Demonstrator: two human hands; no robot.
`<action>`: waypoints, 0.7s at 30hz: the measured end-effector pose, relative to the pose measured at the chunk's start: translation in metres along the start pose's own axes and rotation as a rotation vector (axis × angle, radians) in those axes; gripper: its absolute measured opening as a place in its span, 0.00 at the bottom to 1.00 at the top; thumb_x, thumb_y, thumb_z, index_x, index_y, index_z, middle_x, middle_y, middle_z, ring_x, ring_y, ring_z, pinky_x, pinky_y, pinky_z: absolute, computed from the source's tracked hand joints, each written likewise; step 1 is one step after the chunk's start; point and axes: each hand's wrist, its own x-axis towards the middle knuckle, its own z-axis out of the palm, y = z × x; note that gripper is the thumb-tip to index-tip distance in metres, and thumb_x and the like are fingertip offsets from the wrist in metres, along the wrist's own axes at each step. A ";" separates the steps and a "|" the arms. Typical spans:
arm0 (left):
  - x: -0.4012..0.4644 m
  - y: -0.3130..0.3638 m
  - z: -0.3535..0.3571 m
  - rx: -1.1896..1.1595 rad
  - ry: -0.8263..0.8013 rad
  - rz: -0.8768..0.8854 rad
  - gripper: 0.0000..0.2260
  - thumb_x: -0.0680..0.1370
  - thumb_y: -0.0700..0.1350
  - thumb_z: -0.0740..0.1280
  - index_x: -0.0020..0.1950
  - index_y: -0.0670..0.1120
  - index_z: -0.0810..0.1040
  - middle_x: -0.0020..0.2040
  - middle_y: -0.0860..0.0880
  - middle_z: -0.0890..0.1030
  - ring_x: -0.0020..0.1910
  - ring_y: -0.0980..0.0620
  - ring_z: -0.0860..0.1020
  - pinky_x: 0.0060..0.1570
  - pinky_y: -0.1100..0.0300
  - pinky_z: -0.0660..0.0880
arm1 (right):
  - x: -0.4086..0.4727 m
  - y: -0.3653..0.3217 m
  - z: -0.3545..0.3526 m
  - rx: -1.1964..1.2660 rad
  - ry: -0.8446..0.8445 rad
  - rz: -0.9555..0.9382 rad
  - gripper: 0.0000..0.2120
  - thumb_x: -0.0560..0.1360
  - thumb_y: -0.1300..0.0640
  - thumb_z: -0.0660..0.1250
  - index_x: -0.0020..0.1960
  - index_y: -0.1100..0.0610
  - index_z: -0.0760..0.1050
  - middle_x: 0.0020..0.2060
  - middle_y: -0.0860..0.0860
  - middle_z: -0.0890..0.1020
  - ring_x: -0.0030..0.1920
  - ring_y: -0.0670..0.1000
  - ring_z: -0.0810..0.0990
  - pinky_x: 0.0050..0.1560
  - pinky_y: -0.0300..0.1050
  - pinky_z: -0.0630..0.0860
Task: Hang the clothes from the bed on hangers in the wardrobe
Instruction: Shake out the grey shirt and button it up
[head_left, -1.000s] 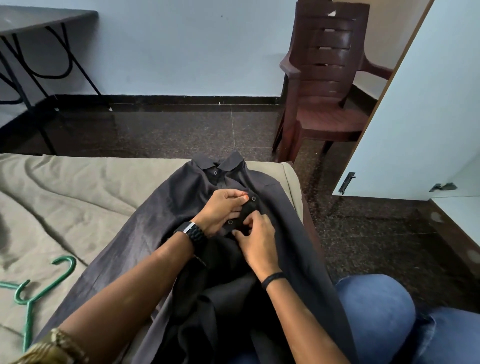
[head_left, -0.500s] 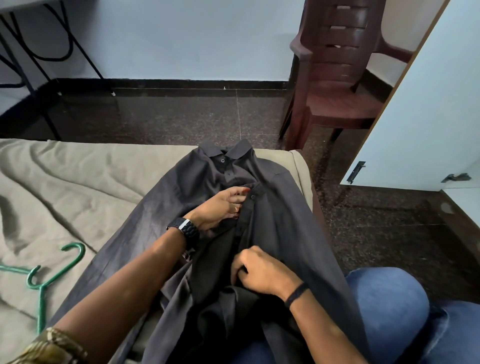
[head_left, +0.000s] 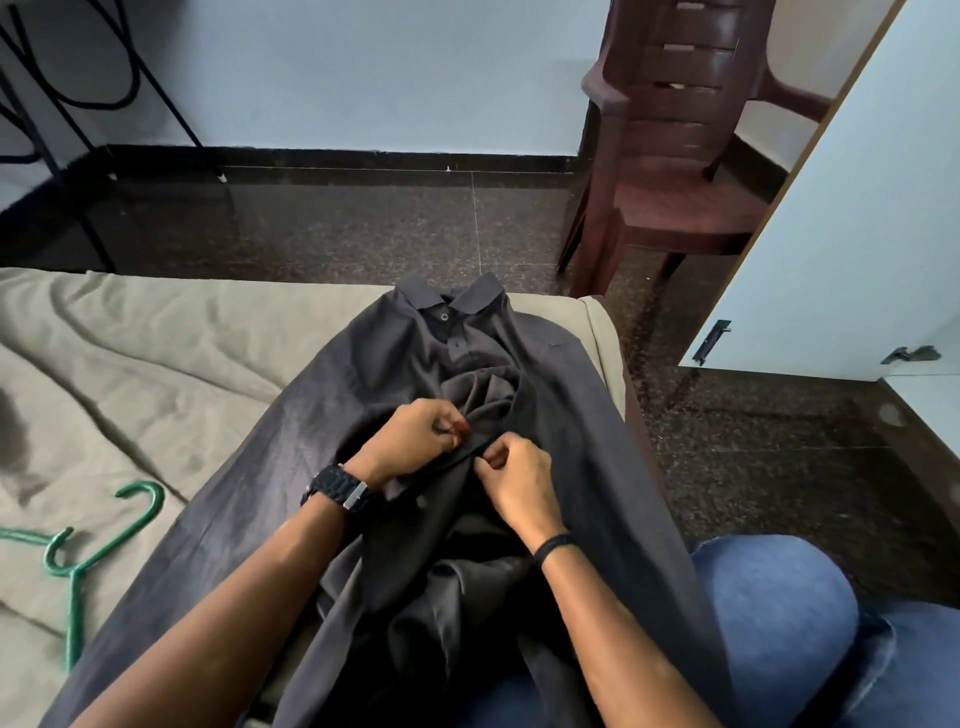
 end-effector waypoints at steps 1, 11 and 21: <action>-0.001 -0.002 0.002 0.032 -0.010 0.000 0.10 0.74 0.33 0.67 0.51 0.43 0.82 0.45 0.50 0.83 0.43 0.60 0.78 0.46 0.78 0.70 | 0.000 0.003 0.002 -0.027 0.010 0.009 0.08 0.72 0.56 0.71 0.46 0.60 0.78 0.45 0.55 0.82 0.51 0.55 0.78 0.53 0.43 0.71; 0.006 0.002 0.006 0.017 -0.165 -0.041 0.02 0.73 0.42 0.73 0.44 0.46 0.83 0.37 0.50 0.82 0.34 0.60 0.76 0.34 0.72 0.70 | -0.001 0.006 0.007 -0.072 0.056 0.010 0.08 0.70 0.57 0.70 0.44 0.63 0.78 0.43 0.57 0.82 0.47 0.57 0.79 0.49 0.46 0.71; 0.002 0.027 -0.033 -0.475 -0.448 -0.234 0.02 0.76 0.37 0.70 0.44 0.42 0.80 0.38 0.43 0.83 0.35 0.50 0.83 0.35 0.61 0.80 | -0.011 0.000 -0.017 0.524 0.147 0.043 0.13 0.70 0.64 0.68 0.31 0.54 0.66 0.24 0.44 0.72 0.26 0.41 0.71 0.31 0.39 0.74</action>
